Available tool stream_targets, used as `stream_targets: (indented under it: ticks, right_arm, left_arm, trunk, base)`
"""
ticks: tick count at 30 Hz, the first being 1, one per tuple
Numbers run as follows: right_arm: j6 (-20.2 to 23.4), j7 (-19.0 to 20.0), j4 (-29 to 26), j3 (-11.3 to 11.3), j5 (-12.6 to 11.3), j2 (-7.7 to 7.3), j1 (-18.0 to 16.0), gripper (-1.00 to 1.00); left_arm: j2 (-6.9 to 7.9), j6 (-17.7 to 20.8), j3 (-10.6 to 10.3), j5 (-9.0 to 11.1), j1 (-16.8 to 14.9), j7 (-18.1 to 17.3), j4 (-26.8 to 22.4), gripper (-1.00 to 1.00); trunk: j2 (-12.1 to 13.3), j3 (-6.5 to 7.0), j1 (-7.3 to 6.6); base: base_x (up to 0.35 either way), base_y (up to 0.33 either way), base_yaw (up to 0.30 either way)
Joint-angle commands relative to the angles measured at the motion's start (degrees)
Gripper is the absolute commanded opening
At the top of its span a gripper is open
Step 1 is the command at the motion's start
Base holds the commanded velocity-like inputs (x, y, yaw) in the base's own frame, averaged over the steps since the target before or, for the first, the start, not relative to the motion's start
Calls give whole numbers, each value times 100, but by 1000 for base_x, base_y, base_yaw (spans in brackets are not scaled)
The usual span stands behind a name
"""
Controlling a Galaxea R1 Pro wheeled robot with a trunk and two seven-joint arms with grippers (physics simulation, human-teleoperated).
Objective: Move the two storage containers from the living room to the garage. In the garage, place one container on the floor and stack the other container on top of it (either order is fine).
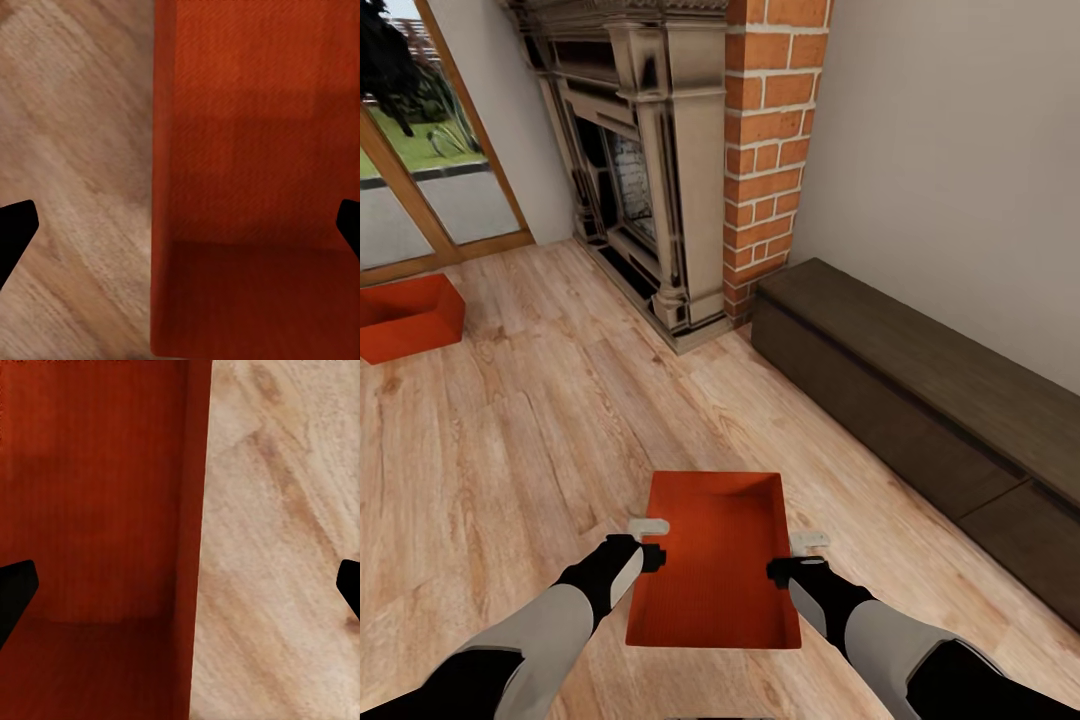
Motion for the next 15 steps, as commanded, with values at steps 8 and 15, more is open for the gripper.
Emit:
stream_targets:
  ticks: [8,15]
  right_arm:
    - [-310,-6,69,30,-56,-9,5,100]
    - [-329,-2,118,37,-60,-9,7,100]
  left_arm:
    - [11,6,-10,53,0,4,175,100]
    - [25,-388,-10,61,0,0,541,100]
  trunk:
    - [-2,-4,-1]
    - [-2,-4,-1]
  base:
    - [0,0,0]
    - [0,0,0]
